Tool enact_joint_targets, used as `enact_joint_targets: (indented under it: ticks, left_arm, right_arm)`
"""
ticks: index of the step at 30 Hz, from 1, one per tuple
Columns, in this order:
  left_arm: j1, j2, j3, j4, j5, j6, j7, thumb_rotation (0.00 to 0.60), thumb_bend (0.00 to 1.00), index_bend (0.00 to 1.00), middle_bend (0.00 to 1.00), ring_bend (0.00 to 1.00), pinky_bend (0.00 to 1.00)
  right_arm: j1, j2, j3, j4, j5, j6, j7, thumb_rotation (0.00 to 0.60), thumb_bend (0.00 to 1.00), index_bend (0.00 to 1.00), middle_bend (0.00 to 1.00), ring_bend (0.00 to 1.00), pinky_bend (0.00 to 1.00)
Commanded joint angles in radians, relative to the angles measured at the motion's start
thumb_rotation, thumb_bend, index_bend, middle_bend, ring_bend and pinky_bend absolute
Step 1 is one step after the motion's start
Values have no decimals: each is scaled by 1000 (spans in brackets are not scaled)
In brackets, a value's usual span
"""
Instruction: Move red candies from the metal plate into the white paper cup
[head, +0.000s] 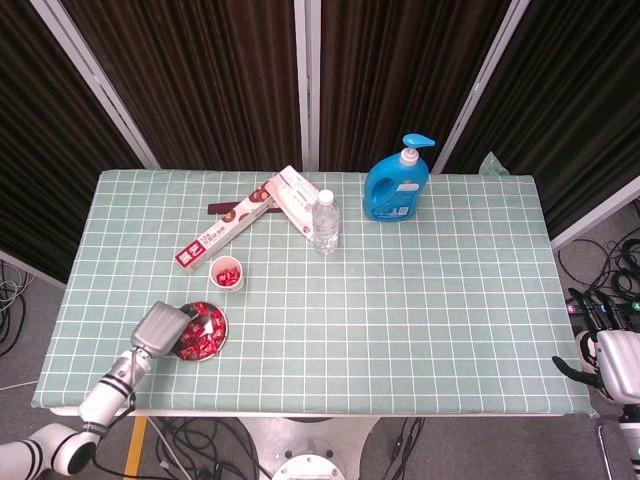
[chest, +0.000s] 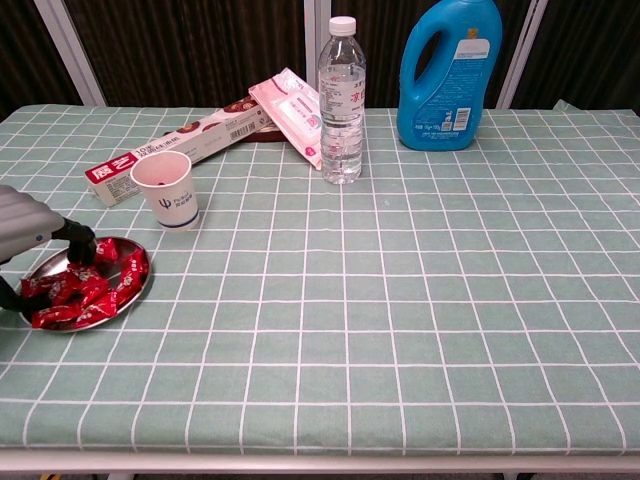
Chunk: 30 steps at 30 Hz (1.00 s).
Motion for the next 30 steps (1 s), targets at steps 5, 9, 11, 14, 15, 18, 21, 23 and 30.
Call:
enact_joint_targets:
  ticks: [5, 9, 11, 14, 15, 18, 21, 23, 30]
  left_arm:
    - [-9, -14, 1, 28, 21, -9, -15, 600, 229, 485, 531, 973, 1000]
    - [-16, -20, 1, 46, 31, -19, -36, 600, 252, 519, 560, 975, 1000]
    - [-18, -24, 2, 57, 36, -25, -48, 600, 274, 541, 584, 976, 1000]
    - [-21, -30, 6, 72, 45, -32, -63, 600, 302, 567, 606, 978, 1000]
    - [-22, -32, 6, 76, 48, -34, -69, 600, 308, 573, 612, 979, 1000]
    - [-26, -37, 9, 90, 54, -42, -82, 600, 341, 597, 636, 982, 1000]
    - [-30, -40, 10, 97, 58, -51, -94, 600, 359, 609, 650, 982, 1000]
    - [-32, -42, 10, 102, 64, -51, -106, 600, 378, 623, 664, 984, 1000]
    - [-32, -24, -3, 75, 94, -6, -180, 600, 419, 660, 698, 992, 1000]
  right_arm:
    - [0, 0, 0, -2, 0, 0, -3, 600, 93, 19, 133, 44, 373]
    - [1, 1, 0, -5, 1, -1, -6, 600, 93, 19, 132, 44, 373]
    - [0, 1, 0, -5, 3, -1, -6, 600, 93, 19, 133, 44, 373]
    - [0, 2, 0, -5, 4, -1, -6, 600, 94, 19, 133, 44, 373]
    - [0, 1, 0, -5, 4, -1, -6, 600, 93, 19, 133, 44, 373]
    - [-1, 2, 0, -6, 4, 0, -6, 600, 93, 19, 133, 44, 373]
    - [-1, 1, 1, -5, 5, 1, -6, 600, 93, 19, 134, 54, 376]
    - [-2, 2, 1, -5, 4, 2, -5, 600, 94, 18, 135, 60, 379]
    - [-4, 2, 0, 1, 2, 7, 4, 600, 93, 19, 135, 60, 380]
